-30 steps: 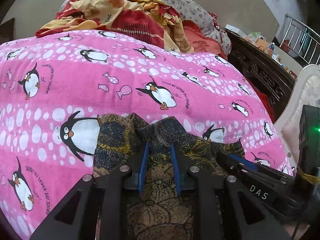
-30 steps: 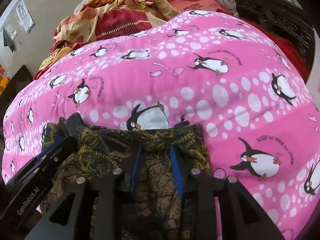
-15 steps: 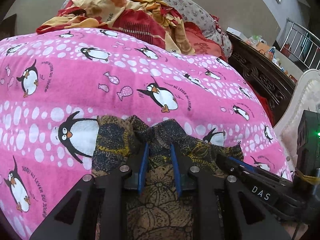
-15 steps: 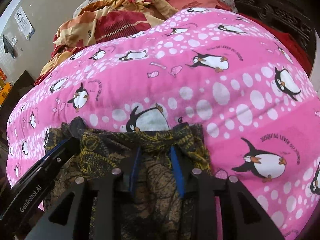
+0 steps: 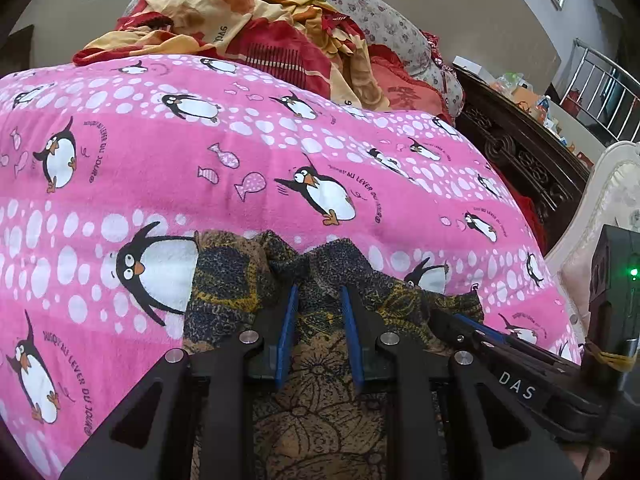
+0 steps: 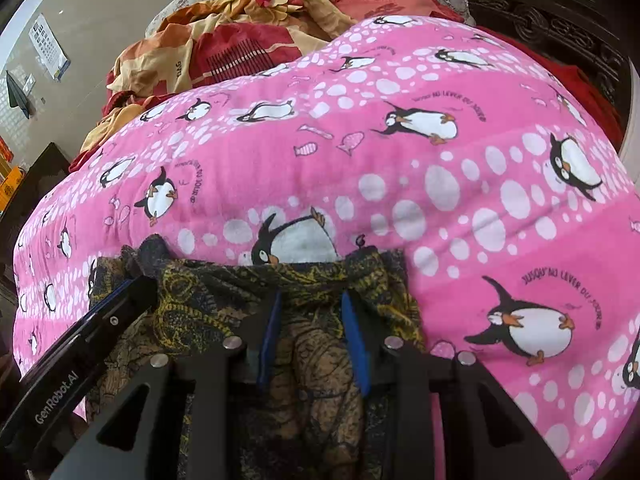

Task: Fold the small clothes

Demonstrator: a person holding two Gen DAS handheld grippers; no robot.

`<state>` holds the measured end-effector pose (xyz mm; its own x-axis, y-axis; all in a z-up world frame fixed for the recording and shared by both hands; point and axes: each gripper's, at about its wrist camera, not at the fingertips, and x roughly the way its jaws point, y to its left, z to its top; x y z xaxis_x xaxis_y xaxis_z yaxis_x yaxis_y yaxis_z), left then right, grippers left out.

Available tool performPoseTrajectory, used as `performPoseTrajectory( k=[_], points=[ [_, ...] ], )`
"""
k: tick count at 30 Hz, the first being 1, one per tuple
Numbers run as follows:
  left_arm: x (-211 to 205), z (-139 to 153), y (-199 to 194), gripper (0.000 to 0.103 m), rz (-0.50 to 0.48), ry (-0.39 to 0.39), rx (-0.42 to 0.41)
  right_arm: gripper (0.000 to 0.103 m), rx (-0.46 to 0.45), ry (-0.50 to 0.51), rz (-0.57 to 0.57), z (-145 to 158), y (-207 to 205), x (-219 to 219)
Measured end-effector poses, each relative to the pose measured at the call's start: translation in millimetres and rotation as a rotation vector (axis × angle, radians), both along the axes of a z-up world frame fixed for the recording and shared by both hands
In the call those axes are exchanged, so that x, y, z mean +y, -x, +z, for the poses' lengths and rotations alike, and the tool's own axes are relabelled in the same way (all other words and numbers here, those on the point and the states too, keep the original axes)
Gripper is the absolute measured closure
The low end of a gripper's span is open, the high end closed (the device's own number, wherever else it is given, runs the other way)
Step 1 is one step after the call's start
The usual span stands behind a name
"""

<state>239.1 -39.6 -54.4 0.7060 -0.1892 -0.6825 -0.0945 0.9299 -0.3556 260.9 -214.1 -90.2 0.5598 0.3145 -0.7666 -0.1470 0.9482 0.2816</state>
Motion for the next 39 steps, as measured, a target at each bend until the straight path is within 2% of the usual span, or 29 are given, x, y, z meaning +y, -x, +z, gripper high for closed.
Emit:
performPoseTrajectory(
  k=[3, 6, 9, 11, 13, 15, 16, 17, 18, 19, 20, 21, 22, 23, 24, 27, 29, 31, 34, 39],
  points=[
    [1, 3, -4, 0.099, -0.007, 0.013, 0.019, 0.071, -0.002, -0.003, -0.001, 0, 0, 0],
    [4, 21, -4, 0.089, -0.064, 0.040, 0.068, 0.071, -0.003, -0.009, -0.001, 1, 0, -1],
    [17, 46, 23, 0.075, -0.082, 0.055, 0.051, 0.070, -0.005, -0.017, -0.004, 2, 1, -2],
    [28, 55, 45, 0.058, -0.068, 0.048, 0.016, 0.070, -0.006, -0.032, -0.008, 3, 3, -5],
    [44, 53, 66, 0.046, -0.045, 0.052, 0.005, 0.070, 0.005, -0.073, -0.010, 8, 6, -13],
    [58, 38, 80, 0.046, -0.031, 0.079, 0.035, 0.069, -0.003, -0.132, -0.024, 22, 16, -29],
    [63, 28, 84, 0.046, -0.037, 0.111, 0.062, 0.063, -0.035, -0.187, -0.018, 34, 26, -41],
    [66, 14, 86, 0.046, -0.055, 0.159, 0.099, 0.047, -0.073, -0.238, 0.004, 45, 36, -55],
    [66, 5, 87, 0.046, -0.076, 0.201, 0.124, 0.038, -0.097, -0.254, 0.018, 52, 45, -65],
    [64, -5, 88, 0.046, -0.108, 0.252, 0.154, 0.024, -0.127, -0.260, 0.029, 58, 55, -79],
    [59, -11, 91, 0.046, -0.136, 0.282, 0.151, 0.020, -0.157, -0.267, 0.041, 61, 66, -92],
    [55, -10, 94, 0.045, -0.155, 0.284, 0.123, 0.020, -0.172, -0.276, 0.049, 60, 75, -104],
    [48, -11, 95, 0.044, -0.222, 0.338, 0.118, 0.020, -0.159, -0.290, 0.062, 55, 83, -116],
    [42, -15, 93, 0.043, -0.270, 0.405, 0.139, 0.020, -0.133, -0.316, 0.081, 46, 89, -124],
    [37, -17, 93, 0.042, -0.286, 0.421, 0.154, 0.020, -0.100, -0.351, 0.110, 35, 93, -131],
    [30, -14, 92, 0.038, -0.314, 0.386, 0.139, 0.024, -0.020, -0.409, 0.199, 6, 98, -136],
    [30, -14, 90, 0.038, -0.316, 0.398, 0.140, 0.030, 0.025, -0.473, 0.277, -9, 96, -130],
    [31, -14, 86, 0.038, -0.302, 0.419, 0.139, 0.030, 0.066, -0.507, 0.366, -20, 92, -115],
    [35, -15, 84, 0.038, -0.284, 0.424, 0.123, 0.030, 0.061, -0.483, 0.420, -26, 77, -98],
    [38, -20, 92, 0.038, -0.295, 0.397, 0.052, 0.049, 0.032, -0.514, 0.401, -33, 39, -91]
  ],
)
